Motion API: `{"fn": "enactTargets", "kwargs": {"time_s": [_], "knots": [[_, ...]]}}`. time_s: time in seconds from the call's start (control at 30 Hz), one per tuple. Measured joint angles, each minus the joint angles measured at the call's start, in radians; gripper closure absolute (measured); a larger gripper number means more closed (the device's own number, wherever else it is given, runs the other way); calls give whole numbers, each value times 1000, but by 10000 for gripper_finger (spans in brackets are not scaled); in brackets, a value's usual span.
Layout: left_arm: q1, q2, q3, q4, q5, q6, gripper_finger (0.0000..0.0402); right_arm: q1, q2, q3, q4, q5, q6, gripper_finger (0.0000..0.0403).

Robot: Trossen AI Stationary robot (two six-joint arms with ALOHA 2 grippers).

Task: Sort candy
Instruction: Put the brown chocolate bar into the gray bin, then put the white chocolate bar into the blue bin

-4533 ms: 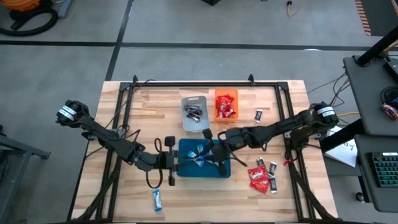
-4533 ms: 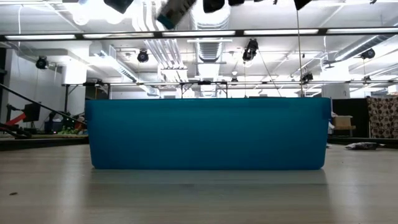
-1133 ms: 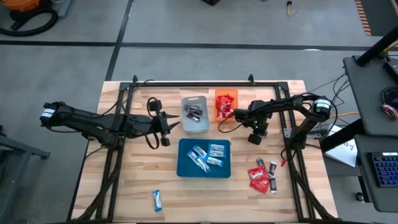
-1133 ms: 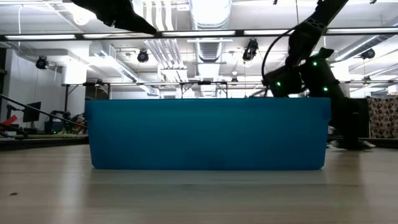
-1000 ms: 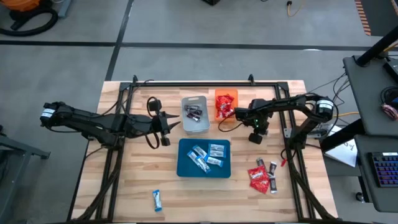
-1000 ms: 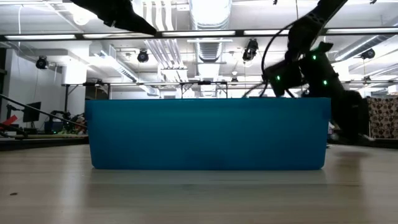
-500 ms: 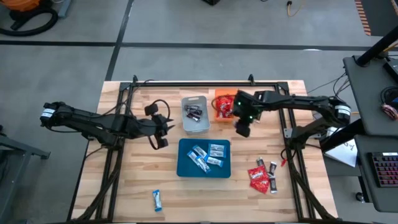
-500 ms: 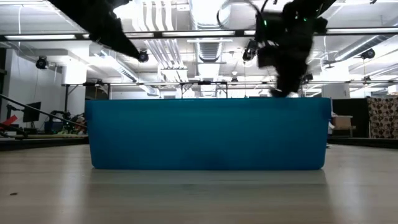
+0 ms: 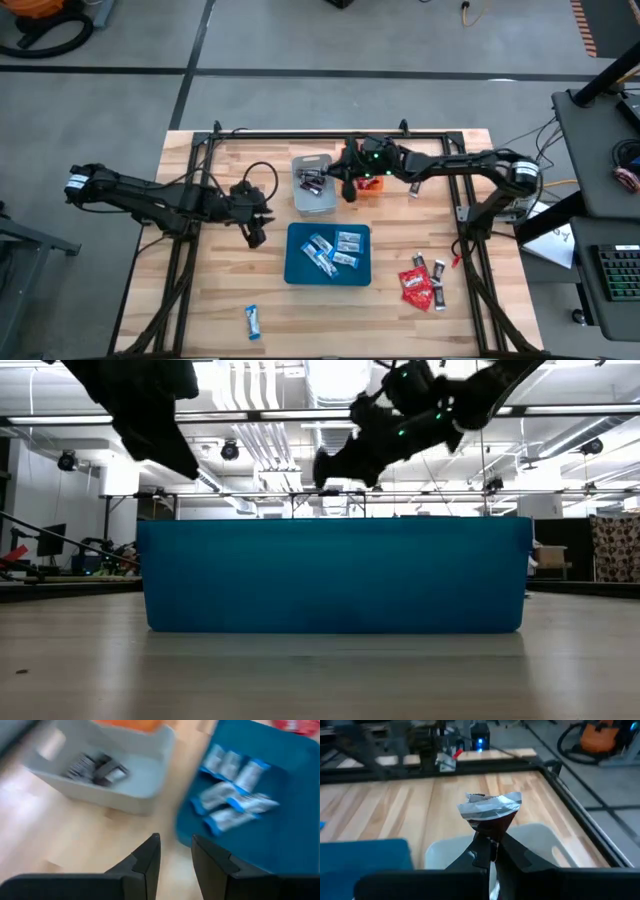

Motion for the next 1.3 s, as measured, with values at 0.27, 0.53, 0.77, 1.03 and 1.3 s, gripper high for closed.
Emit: {"fn": "enactTargets", "kwargs": {"time_s": [0.27, 0.53, 0.77, 1.03, 1.3], "knots": [[-18, 0, 0, -33, 169, -161, 309, -1, 149, 48, 107, 58, 11, 393], [-74, 0, 0, -42, 194, -331, 309, -1, 235, 120, 56, 63, 25, 353], [-185, 0, 0, -44, 204, -592, 309, -1, 265, 203, -82, 88, 14, 277], [-358, 2, 0, -44, 198, -1044, 309, 0, 261, 265, -164, 106, 10, 208], [-548, 121, 0, 21, 175, -1480, 309, 2, 261, 294, -239, 113, -4, 169]]}}
